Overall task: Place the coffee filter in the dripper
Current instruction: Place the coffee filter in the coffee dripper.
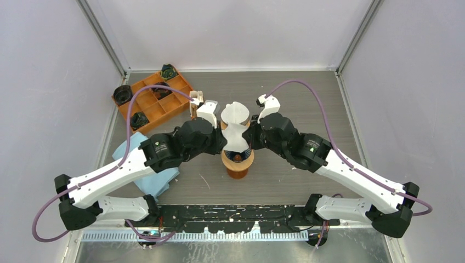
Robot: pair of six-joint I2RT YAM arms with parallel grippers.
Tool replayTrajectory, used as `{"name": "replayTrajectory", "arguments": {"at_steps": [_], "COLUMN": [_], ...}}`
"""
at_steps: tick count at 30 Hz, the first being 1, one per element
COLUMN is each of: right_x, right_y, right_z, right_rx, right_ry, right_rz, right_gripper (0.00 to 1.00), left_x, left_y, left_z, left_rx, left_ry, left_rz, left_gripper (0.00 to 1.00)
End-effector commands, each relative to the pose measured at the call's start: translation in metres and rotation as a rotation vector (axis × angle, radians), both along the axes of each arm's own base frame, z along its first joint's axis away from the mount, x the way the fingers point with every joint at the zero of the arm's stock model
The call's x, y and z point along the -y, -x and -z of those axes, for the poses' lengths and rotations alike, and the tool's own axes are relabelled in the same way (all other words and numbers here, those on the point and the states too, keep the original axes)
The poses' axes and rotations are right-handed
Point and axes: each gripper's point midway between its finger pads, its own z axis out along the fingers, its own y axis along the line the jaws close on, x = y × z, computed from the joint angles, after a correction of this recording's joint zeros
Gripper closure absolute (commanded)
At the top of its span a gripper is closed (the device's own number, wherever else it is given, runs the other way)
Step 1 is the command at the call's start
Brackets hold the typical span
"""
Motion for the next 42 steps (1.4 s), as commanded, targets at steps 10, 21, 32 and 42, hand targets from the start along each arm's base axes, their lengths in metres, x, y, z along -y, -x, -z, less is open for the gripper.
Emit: {"name": "replayTrajectory", "arguments": {"at_steps": [10,21,32,42], "right_x": [0.001,0.004,0.004,0.009], "right_y": [0.006,0.004,0.003,0.002], "right_z": [0.043,0.062,0.051,0.032], "right_rx": [-0.083,-0.097,-0.069,-0.033], "right_ry": [0.052,0.107,0.103,0.101], "right_rz": [0.011,0.019,0.003,0.005], "right_gripper": [0.99,0.99,0.85,0.75], "left_x": [0.005,0.009,0.011,0.009], "left_y": [0.001,0.0,-0.003,-0.003], "left_z": [0.015,0.028,0.034,0.026], "left_rx": [-0.07,-0.108,-0.121,-0.112], "left_ry": [-0.06,-0.098,-0.119,-0.111], "left_rz": [0.023,0.034,0.027,0.03], "left_gripper": [0.9,0.9,0.79,0.77]}}
